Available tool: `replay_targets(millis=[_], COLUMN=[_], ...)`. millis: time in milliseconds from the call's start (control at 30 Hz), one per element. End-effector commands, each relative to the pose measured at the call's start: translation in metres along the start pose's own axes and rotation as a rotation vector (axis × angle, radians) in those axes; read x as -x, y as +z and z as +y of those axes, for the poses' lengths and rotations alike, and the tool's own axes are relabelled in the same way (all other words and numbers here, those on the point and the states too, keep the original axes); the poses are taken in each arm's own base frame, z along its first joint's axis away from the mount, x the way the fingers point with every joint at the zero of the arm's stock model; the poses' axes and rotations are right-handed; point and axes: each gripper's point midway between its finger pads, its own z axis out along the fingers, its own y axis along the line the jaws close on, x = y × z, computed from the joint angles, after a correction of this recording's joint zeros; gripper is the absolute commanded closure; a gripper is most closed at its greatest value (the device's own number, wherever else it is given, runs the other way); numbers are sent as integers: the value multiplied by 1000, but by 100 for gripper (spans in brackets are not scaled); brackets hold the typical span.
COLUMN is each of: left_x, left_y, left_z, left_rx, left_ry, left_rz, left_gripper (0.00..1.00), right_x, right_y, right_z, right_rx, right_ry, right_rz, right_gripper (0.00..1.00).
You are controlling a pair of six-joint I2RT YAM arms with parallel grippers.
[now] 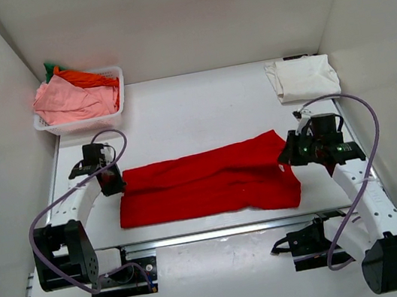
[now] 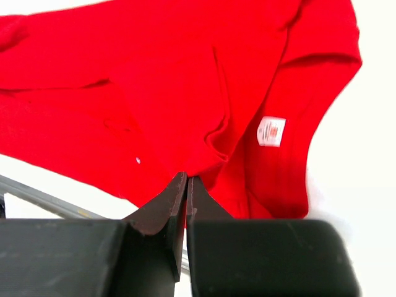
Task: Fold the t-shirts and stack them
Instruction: Fold the other side of the tshirt into a rectangle
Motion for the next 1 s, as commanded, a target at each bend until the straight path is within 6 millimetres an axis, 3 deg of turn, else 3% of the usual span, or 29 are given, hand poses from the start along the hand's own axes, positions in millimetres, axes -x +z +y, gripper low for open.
replay_targets(millis=[0,367,667,700,767,867,967], left_x=[-5,11,14,15,15,46,72], left_y=[-1,5,5,4,0,-28,-50], left_z=[5,16,14,13,10,1,-13], left_rx=[30,70,56,51,40,7,-49], left_ry=[-11,-47,-65,-64,-68,-95,-110], left_rz=[-1,-38,-49,-48,-48,-170,-251], left_gripper=[100,100,100,94,63,54,54], right_x=[-4,-15,1,3,4,10,11], right_y=[-3,-8,-22,-23,-24,-29,-31], right_z=[3,15,20,22,24,28,32], right_rx=[12,38,44,46,50,51,62], right_ry=[-30,-15,-21,-27,-31,-36,-36], right_rz=[-9,18,-25,-32,-27,-45,-41], right_gripper=[100,100,100,100,100,100,100])
